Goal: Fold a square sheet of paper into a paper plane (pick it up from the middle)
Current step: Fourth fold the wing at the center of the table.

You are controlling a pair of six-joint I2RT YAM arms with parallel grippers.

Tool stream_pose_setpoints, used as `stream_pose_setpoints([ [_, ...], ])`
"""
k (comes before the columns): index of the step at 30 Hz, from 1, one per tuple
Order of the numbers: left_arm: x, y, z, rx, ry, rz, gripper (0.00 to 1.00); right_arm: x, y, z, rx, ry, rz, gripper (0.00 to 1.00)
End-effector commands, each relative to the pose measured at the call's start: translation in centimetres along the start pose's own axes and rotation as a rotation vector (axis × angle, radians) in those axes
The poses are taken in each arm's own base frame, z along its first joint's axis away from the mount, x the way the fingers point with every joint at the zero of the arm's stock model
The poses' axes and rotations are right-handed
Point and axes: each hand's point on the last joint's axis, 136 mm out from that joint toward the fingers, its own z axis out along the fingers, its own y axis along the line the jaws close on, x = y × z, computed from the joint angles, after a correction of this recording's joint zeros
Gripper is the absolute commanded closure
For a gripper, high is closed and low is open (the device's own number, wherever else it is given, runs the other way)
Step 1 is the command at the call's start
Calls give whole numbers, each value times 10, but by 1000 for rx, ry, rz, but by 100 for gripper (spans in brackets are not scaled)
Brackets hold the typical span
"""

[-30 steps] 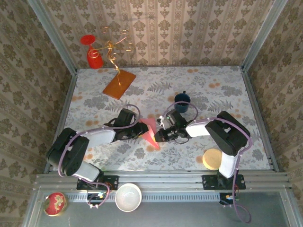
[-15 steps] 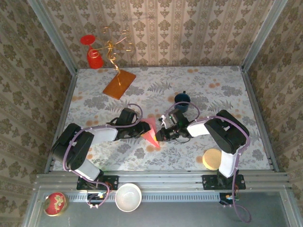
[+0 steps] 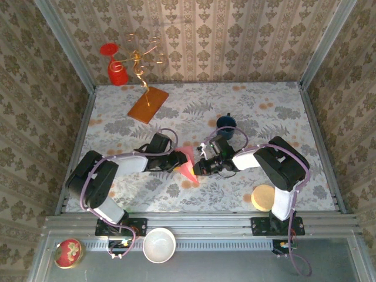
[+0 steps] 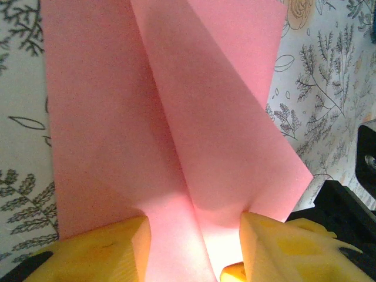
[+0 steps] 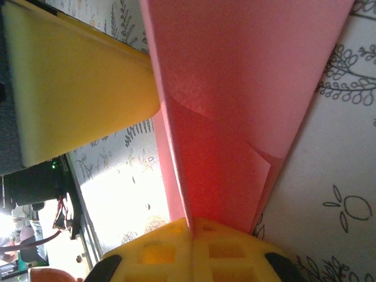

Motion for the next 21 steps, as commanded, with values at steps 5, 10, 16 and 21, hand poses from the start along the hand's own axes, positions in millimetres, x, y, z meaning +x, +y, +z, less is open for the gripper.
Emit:
stream_pose_setpoints([
  [5,16,41,5,-231,69,-36,50,4,-3,-9,34,-19,49,78],
  [10,24,57,3,-350,99,-47,46,-2,0,-29,95,-101,72,65],
  [16,33,75,5,-458,130,-62,43,-7,-1,-50,147,-214,125,60],
  [21,39,86,8,-520,150,-73,42,-4,-3,-54,180,-238,139,61],
])
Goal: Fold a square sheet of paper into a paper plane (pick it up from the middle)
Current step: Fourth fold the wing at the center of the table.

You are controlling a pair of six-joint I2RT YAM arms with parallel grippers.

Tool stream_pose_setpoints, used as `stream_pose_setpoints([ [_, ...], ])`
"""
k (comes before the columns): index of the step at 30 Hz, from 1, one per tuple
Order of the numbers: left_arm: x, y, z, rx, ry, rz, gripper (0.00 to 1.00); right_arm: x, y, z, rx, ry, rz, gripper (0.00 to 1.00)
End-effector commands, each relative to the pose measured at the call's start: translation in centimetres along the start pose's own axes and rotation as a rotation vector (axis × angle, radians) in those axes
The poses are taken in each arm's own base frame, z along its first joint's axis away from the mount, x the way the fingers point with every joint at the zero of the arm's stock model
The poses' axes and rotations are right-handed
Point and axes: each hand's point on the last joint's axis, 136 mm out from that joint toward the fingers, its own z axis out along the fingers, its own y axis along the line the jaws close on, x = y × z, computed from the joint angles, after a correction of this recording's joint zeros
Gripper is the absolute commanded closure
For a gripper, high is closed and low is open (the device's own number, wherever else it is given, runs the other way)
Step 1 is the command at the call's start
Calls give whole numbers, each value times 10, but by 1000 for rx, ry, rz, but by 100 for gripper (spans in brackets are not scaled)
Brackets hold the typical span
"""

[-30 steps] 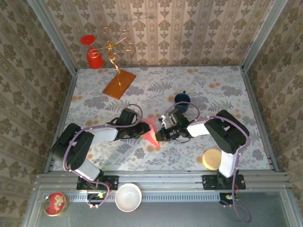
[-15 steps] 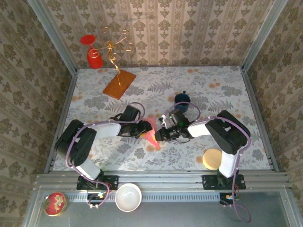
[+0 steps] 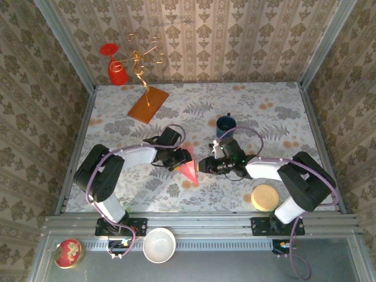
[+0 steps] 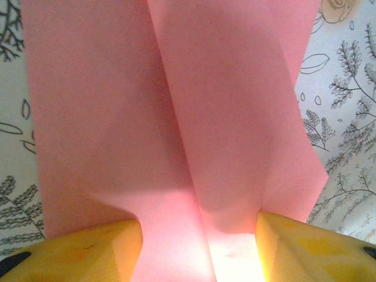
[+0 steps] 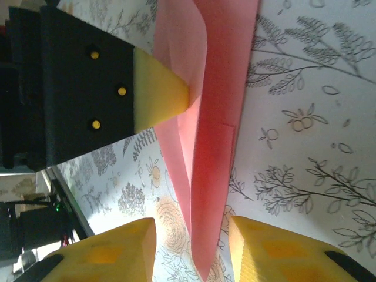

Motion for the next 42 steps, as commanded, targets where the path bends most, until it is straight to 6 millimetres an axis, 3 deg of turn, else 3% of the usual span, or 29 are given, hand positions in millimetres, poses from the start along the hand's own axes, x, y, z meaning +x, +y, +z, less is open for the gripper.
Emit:
stream_pose_setpoints([
  [1,38,85,19,-326,116,-68,42,2,-9,-2,61,-15,38,61],
  [13,48,111,29,-441,156,-96,41,27,31,15,-16,85,-63,79],
  [26,59,130,38,-518,187,-116,41,40,24,29,29,174,-65,83],
  [42,63,133,43,-519,207,-115,43,46,12,34,69,209,-47,84],
])
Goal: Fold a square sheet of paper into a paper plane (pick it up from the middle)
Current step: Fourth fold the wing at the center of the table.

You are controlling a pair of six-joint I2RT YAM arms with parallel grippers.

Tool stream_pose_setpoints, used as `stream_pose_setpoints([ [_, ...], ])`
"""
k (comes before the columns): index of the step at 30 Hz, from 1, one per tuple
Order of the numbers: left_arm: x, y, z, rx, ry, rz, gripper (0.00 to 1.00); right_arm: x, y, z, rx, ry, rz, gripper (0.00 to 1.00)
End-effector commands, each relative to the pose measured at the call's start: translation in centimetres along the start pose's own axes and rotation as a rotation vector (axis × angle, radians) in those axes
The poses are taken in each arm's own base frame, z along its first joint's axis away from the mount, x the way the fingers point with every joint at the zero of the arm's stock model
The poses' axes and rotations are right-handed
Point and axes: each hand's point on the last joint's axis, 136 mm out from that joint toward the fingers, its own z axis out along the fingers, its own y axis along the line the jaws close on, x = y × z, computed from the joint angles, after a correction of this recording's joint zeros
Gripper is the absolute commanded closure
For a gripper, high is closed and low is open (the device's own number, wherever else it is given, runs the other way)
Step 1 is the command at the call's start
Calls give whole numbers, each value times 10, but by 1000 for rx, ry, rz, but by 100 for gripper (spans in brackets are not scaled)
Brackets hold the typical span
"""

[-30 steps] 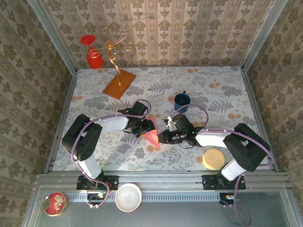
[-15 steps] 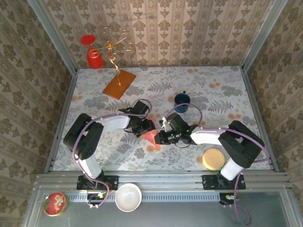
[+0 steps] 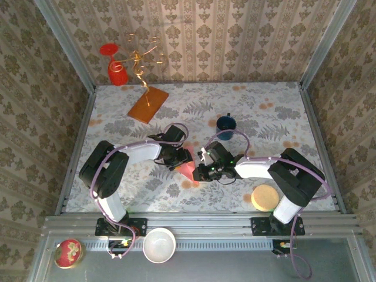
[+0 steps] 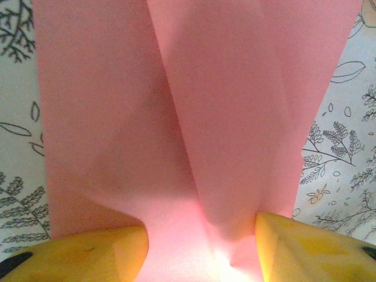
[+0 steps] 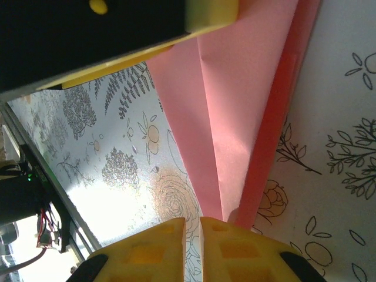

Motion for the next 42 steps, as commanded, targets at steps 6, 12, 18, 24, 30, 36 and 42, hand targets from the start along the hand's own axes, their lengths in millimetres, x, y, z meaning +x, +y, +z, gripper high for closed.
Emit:
stream_pose_setpoints([
  [6,55,120,48,-407,176,-75,43,7,-3,8,14,51,-2,84],
  [12,56,121,49,-406,179,-79,44,8,-6,11,20,66,4,84],
  [18,57,121,51,-403,182,-80,45,9,-10,12,43,76,13,83],
  [24,59,124,52,-409,193,-79,44,9,-15,11,71,74,22,83],
  [30,59,124,53,-409,195,-80,45,11,-18,12,86,85,27,83],
  [36,58,121,52,-399,192,-77,44,13,-20,13,93,91,29,83],
  [42,54,112,47,-379,179,-68,44,19,-28,14,131,121,45,83],
])
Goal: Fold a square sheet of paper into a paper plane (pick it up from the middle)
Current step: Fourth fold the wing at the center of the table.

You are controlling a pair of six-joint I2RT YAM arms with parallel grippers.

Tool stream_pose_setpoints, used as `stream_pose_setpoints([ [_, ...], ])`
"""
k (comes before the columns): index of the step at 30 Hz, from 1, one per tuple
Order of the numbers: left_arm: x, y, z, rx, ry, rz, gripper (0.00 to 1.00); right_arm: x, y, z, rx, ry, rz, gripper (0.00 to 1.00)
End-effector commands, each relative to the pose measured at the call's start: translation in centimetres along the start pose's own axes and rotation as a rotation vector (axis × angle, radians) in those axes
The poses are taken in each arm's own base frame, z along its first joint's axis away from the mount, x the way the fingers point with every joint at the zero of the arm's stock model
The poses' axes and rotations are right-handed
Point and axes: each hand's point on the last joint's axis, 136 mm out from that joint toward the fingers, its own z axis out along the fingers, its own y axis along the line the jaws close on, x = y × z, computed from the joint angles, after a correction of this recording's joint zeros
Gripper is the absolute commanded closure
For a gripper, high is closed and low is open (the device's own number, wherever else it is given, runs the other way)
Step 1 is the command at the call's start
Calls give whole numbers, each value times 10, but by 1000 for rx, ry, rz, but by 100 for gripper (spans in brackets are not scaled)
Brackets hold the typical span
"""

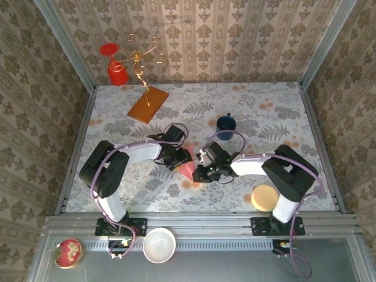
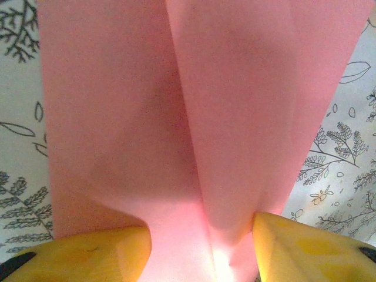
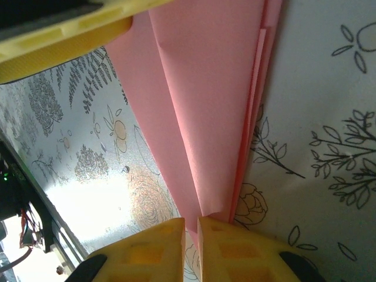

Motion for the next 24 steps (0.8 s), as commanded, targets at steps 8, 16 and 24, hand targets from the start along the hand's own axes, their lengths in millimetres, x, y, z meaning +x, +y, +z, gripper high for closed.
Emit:
stream_pose_setpoints([
  [8,38,77,27,-273,137,-28,45,23,-32,4,154,98,47,84],
  [16,-24,-17,-59,86,-95,109,46,32,-42,1,205,152,61,85],
  [24,-19,-48,-78,332,-138,196,63,30,-41,3,204,155,68,86],
])
